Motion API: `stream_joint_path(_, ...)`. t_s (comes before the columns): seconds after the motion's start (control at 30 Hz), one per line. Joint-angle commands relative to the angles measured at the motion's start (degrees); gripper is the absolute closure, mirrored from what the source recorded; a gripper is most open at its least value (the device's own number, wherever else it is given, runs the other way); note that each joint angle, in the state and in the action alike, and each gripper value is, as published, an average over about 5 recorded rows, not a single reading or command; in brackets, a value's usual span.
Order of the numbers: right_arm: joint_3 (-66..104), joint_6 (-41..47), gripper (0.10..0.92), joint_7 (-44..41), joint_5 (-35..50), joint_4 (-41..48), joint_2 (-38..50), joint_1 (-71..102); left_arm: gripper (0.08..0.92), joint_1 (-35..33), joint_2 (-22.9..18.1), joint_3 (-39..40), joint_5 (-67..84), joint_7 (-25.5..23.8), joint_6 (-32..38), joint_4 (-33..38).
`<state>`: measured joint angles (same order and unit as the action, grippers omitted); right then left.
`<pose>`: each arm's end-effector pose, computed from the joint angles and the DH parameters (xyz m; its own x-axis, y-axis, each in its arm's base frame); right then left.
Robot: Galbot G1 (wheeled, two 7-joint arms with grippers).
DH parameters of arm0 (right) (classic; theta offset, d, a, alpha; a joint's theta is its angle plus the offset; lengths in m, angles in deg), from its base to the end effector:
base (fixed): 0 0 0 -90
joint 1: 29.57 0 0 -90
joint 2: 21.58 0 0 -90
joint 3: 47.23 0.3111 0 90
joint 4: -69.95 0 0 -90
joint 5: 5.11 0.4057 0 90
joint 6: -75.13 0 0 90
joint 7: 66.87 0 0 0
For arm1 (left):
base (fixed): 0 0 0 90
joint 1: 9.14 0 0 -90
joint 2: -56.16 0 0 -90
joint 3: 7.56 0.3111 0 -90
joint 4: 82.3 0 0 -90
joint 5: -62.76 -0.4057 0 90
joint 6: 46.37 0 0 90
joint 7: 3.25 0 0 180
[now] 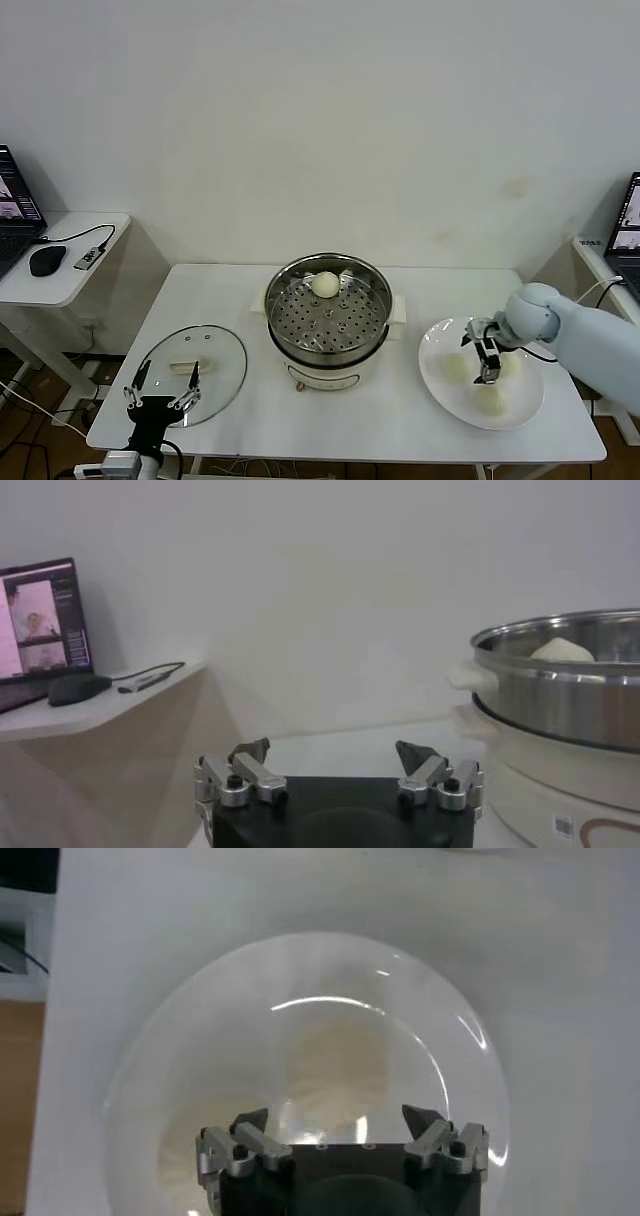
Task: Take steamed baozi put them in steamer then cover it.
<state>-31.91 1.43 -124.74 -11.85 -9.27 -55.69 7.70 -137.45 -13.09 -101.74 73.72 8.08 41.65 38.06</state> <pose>0.4897 -0.1049 -0.2403 -0.1756 -0.0877 0.9805 -0.9812 -0.0648 -0.1815 0.2181 0.0614 -0.2872 -0.9857 -0.0801 0.1481 -0.0542 0.9838 0.1712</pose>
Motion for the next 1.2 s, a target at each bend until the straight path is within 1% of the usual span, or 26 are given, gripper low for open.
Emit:
stream_joint_path(0.03, 2.7, -0.3, 0.203, 0.2, -0.7, 2.7, -3.0, 2.8, 0.177, 0.0, 0.0, -0.1, 0.0, 0.0, 0.0, 0.0)
stream_joint_path(0.27, 2.3, 0.6, 0.214, 0.0, -1.1, 2.9, -3.2, 2.9, 0.177, 0.0, -0.1, 0.0, 0.0, 0.0, 0.0, -0.1)
stream_joint_path(0.63, 2.8, 0.8, 0.367, 0.1, -1.3, 3.2, -3.4, 2.7, 0.177, 0.1, -0.2, 0.0, 0.0, 0.0, 0.1, 0.0)
stream_joint_path(0.77, 1.9, 1.0, 0.387, -0.1, -0.6, 2.4, -2.5, 0.8, 0.177, 0.1, -0.3, 0.1, 0.0, 0.0, 0.1, 0.1)
stream_joint_path(0.93, -3.0, 1.8, 0.384, -1.2, 2.8, -0.3, 0.7, -7.6, 0.177, 0.2, -0.2, 0.2, 0.0, -0.1, 0.1, 0.0)
stream_joint_path(1.07, -7.6, 3.2, 0.381, -1.9, 7.6, -2.9, 3.0, -17.0, 0.177, 0.3, -0.1, 0.6, 0.1, -0.1, 0.1, -0.1)
stream_joint_path(1.2, -13.7, 5.5, 0.379, -1.7, 13.5, -5.4, 2.7, -27.7, 0.177, 0.5, 0.1, 1.3, 0.1, -0.1, 0.0, -0.1)
